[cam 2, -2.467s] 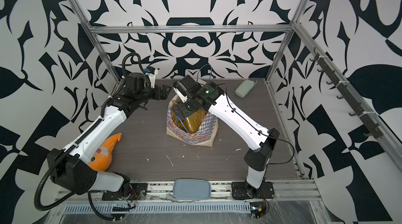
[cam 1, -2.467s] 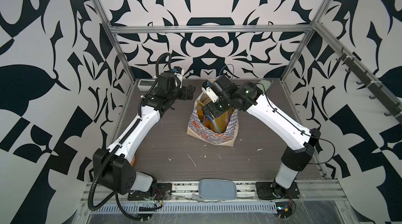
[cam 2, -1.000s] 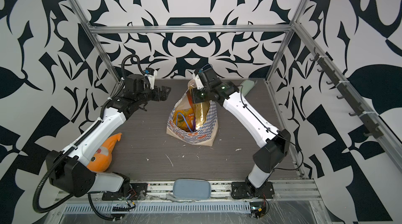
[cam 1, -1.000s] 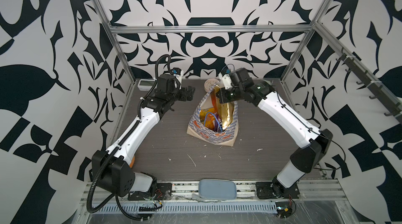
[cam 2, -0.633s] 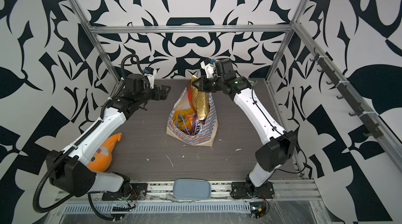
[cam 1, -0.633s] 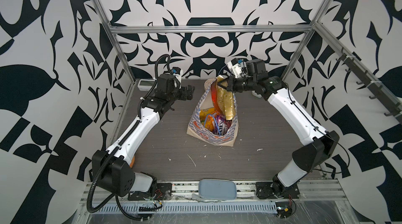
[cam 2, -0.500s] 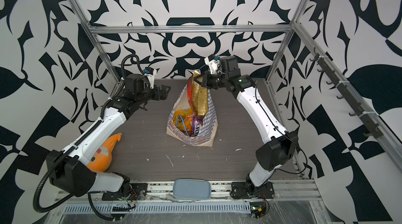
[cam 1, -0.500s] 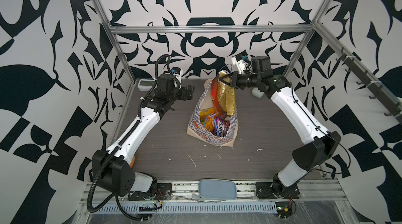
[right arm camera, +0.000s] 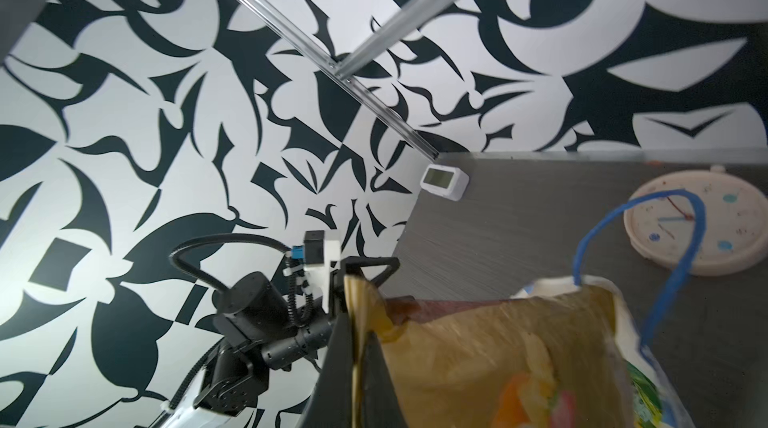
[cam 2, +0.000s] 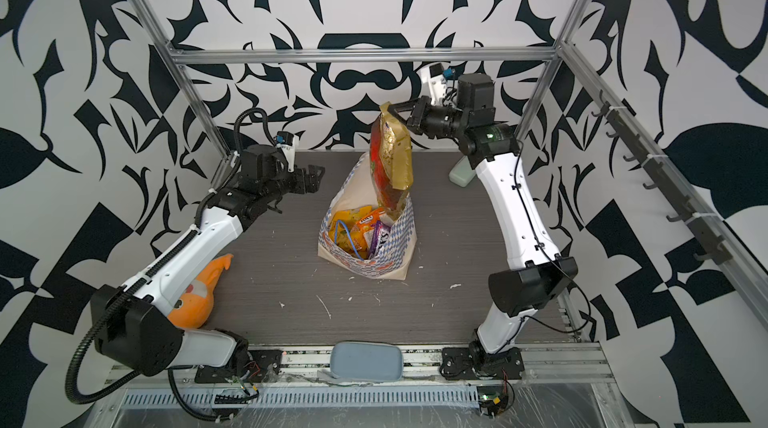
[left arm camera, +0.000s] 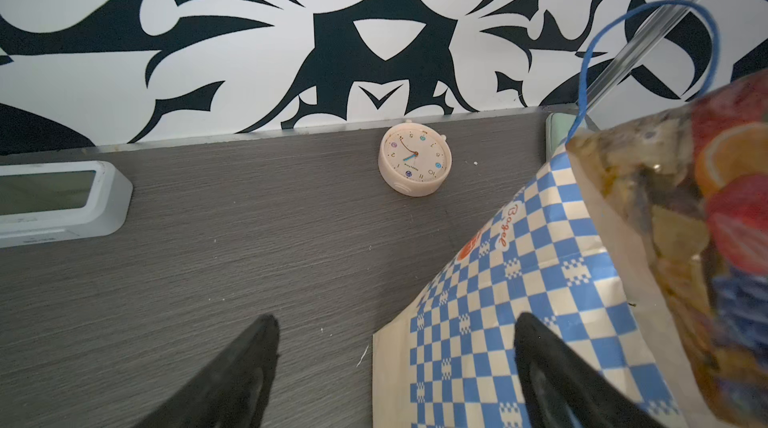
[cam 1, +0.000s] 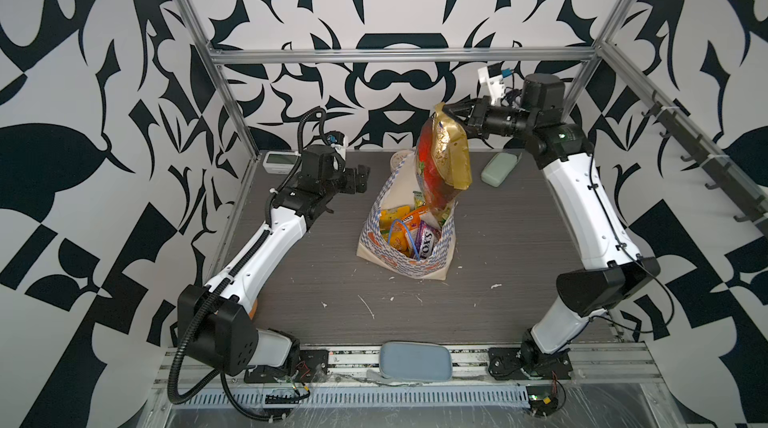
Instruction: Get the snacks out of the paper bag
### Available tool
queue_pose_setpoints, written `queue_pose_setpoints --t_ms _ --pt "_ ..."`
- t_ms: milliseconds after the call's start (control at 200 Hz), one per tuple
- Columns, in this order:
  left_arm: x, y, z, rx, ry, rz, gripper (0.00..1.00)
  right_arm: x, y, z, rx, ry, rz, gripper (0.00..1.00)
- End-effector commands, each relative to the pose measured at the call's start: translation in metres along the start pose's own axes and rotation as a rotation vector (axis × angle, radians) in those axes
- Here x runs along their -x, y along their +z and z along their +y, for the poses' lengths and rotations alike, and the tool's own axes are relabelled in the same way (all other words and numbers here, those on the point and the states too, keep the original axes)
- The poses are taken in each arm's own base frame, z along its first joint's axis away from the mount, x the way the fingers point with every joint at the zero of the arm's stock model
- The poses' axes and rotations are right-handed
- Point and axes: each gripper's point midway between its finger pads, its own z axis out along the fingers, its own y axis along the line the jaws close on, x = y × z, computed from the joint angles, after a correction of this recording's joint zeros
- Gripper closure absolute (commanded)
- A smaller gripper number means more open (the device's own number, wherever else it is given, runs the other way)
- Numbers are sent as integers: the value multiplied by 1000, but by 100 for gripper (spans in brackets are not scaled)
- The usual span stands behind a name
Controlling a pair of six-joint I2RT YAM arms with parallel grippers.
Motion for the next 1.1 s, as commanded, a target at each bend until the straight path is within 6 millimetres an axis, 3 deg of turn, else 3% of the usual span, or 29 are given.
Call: queue_pose_setpoints --t_ms 0,95,175,260,345,420,490,555,575,700,850,950,1095 --pt "6 0 1 3 1 -27 9 38 -49 83 132 -190 -150 100" --pt "5 1 2 6 2 -25 9 46 -62 86 97 -216 -190 100" --pt "3 3 2 5 2 -19 9 47 -70 75 11 -238 -213 100" --pt "1 5 -1 -11 2 -10 9 42 -70 47 -100 -235 -210 100" --pt "0 6 -4 -33 1 3 9 20 -62 7 -234 -271 -134 99" --pt "-2 6 -6 -42 1 15 9 -4 -57 -24 -377 -321 -66 74" --pt "-3 6 -6 -44 6 18 9 -40 -48 -48 -537 -439 68 51" --pt "-3 6 -7 -46 13 22 9 -71 -39 -66 -627 -518 185 37" --pt "-3 6 -7 -47 16 24 9 -80 -36 -70 -645 -539 220 25" --pt "-4 10 -7 -50 26 35 9 -124 -26 -86 -746 -664 391 1" --pt "-6 14 -9 -60 24 43 9 -149 -23 -105 -881 -789 547 1" --pt "-7 16 -9 -65 20 47 9 -149 -24 -119 -947 -790 566 0" --pt "-7 14 -9 -66 21 45 9 -136 -23 -115 -951 -792 471 0"
